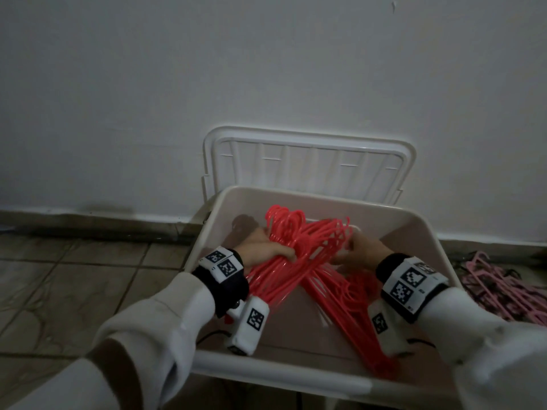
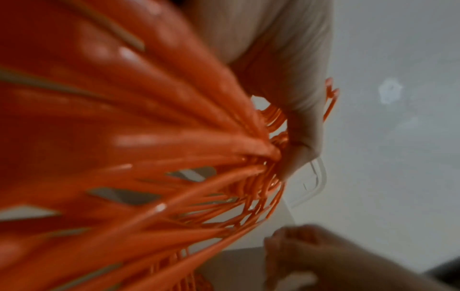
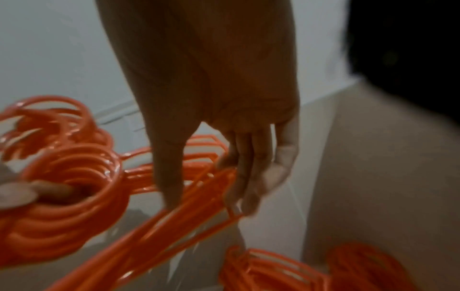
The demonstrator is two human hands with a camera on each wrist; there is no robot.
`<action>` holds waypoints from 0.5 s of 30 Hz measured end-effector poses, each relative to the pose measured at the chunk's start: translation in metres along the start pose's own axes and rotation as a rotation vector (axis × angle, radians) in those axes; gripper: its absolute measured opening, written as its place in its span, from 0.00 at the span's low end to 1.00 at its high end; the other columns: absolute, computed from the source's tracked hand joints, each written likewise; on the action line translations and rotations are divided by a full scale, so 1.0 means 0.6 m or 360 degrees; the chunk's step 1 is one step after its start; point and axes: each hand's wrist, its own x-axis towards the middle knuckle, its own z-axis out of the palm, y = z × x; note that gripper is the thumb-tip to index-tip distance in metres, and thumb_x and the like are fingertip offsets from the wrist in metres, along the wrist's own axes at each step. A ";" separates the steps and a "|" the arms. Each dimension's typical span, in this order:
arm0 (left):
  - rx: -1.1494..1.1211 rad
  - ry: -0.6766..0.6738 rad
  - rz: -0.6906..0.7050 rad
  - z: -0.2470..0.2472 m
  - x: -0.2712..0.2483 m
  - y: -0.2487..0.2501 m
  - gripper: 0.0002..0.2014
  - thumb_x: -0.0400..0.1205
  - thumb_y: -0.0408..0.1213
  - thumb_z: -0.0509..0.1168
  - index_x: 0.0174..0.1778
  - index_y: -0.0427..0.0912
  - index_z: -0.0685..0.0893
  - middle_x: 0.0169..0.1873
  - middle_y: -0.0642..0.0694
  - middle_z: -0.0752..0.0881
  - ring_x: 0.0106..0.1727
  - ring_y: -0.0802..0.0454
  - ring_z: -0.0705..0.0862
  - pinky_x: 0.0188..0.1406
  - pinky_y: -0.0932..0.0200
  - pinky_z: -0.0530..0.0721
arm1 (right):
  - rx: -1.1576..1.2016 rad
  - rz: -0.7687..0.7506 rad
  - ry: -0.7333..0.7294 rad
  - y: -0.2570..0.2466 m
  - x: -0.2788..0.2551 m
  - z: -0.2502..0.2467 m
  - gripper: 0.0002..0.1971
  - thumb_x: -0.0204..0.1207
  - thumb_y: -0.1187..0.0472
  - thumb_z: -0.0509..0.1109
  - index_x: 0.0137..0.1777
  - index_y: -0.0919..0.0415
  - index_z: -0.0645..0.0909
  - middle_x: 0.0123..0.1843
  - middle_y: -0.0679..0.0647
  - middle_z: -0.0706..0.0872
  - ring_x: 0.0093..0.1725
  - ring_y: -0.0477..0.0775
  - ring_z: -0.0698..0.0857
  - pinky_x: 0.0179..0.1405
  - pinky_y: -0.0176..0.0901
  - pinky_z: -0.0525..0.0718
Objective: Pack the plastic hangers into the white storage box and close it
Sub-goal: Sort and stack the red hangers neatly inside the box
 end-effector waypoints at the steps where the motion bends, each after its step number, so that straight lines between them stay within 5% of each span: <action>1: -0.0112 -0.0040 -0.0014 0.001 -0.003 0.001 0.17 0.65 0.21 0.73 0.51 0.31 0.86 0.46 0.31 0.88 0.46 0.38 0.88 0.54 0.47 0.87 | 0.0096 0.0069 -0.0212 0.002 -0.005 0.001 0.14 0.73 0.68 0.73 0.33 0.53 0.75 0.14 0.33 0.76 0.20 0.29 0.78 0.35 0.24 0.79; 3: -0.0331 -0.0108 -0.0075 0.006 -0.003 0.001 0.22 0.62 0.23 0.73 0.53 0.29 0.84 0.48 0.27 0.86 0.46 0.34 0.86 0.58 0.40 0.83 | 0.0481 0.0269 -0.0709 0.012 -0.004 0.023 0.03 0.77 0.65 0.68 0.44 0.58 0.79 0.31 0.37 0.88 0.34 0.30 0.84 0.46 0.31 0.82; 5: -0.0469 -0.0147 -0.0124 0.013 -0.001 0.000 0.22 0.61 0.25 0.72 0.52 0.31 0.85 0.46 0.28 0.86 0.43 0.36 0.86 0.57 0.39 0.83 | 0.0819 0.0358 -0.0901 0.024 0.010 0.051 0.10 0.79 0.59 0.65 0.59 0.53 0.78 0.56 0.44 0.86 0.59 0.43 0.82 0.65 0.47 0.77; 6: -0.0492 -0.0148 -0.0121 0.014 0.000 0.000 0.20 0.62 0.25 0.72 0.52 0.31 0.85 0.46 0.29 0.86 0.42 0.37 0.86 0.55 0.40 0.84 | 0.0938 0.0408 -0.0918 0.026 0.016 0.064 0.10 0.79 0.56 0.64 0.58 0.50 0.78 0.58 0.43 0.84 0.61 0.44 0.79 0.63 0.48 0.75; 11: -0.0573 -0.0210 -0.0122 0.008 0.000 -0.011 0.18 0.66 0.23 0.69 0.52 0.32 0.84 0.41 0.33 0.86 0.38 0.40 0.85 0.47 0.47 0.86 | 0.1629 0.0372 -0.0637 0.019 0.030 0.117 0.13 0.67 0.58 0.68 0.52 0.56 0.82 0.47 0.50 0.86 0.45 0.46 0.82 0.51 0.46 0.79; 15: -0.0526 -0.0306 -0.0143 -0.008 0.000 -0.020 0.16 0.70 0.20 0.67 0.54 0.32 0.83 0.44 0.34 0.86 0.39 0.42 0.86 0.41 0.53 0.88 | 0.2060 0.0296 -0.0363 0.013 0.048 0.140 0.12 0.78 0.66 0.55 0.50 0.65 0.81 0.36 0.54 0.89 0.30 0.47 0.86 0.36 0.41 0.84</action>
